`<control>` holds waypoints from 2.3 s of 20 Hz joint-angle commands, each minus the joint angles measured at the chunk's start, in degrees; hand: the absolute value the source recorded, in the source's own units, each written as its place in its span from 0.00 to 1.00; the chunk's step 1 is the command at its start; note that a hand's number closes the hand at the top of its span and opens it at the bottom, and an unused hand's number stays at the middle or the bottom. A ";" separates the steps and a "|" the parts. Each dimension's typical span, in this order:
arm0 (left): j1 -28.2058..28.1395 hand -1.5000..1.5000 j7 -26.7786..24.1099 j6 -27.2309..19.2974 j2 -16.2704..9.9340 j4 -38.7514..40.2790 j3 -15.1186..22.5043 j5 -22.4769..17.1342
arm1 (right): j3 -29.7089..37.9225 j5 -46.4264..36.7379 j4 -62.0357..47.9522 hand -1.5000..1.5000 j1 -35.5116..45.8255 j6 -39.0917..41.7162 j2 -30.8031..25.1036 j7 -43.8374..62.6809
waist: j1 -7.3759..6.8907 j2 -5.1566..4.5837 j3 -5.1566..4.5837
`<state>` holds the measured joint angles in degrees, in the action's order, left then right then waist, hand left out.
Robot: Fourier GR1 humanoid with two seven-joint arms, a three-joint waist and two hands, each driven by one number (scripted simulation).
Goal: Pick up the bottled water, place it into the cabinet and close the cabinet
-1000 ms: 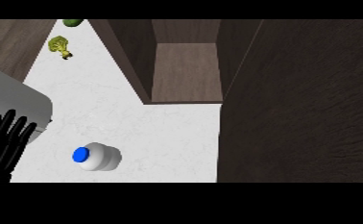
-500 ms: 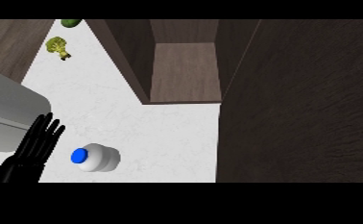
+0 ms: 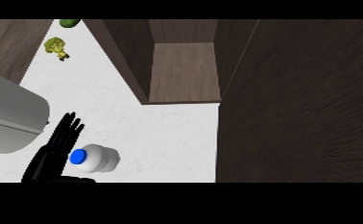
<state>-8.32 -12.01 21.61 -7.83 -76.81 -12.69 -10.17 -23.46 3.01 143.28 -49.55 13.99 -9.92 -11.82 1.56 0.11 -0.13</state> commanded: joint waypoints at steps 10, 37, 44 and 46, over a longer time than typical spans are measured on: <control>9.44 0.00 -24.42 1.87 1.98 30.65 2.71 9.89 | -0.86 -3.48 6.81 0.00 -4.67 -2.02 -3.89 -1.86 | -0.35 -0.17 -0.03; 20.52 1.00 -43.94 -19.00 7.64 42.83 7.62 15.91 | -4.24 -4.29 6.84 0.00 -8.30 -5.80 -8.79 -6.76 | -0.83 0.10 0.09; 23.18 1.00 -35.79 -19.75 7.79 35.76 17.59 5.91 | -4.32 -4.17 5.57 0.00 -8.70 -6.02 -9.58 -8.78 | -0.54 0.23 0.09; 24.89 1.00 -31.91 -21.38 7.81 32.56 19.41 3.87 | -1.95 -1.59 8.96 0.00 -9.21 -6.20 -11.20 -6.02 | -0.75 0.16 0.09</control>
<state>13.77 -50.16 2.05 -0.41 -39.57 2.27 -1.19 -26.13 0.99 143.10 -57.23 8.32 -19.37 -22.59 0.82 0.26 0.00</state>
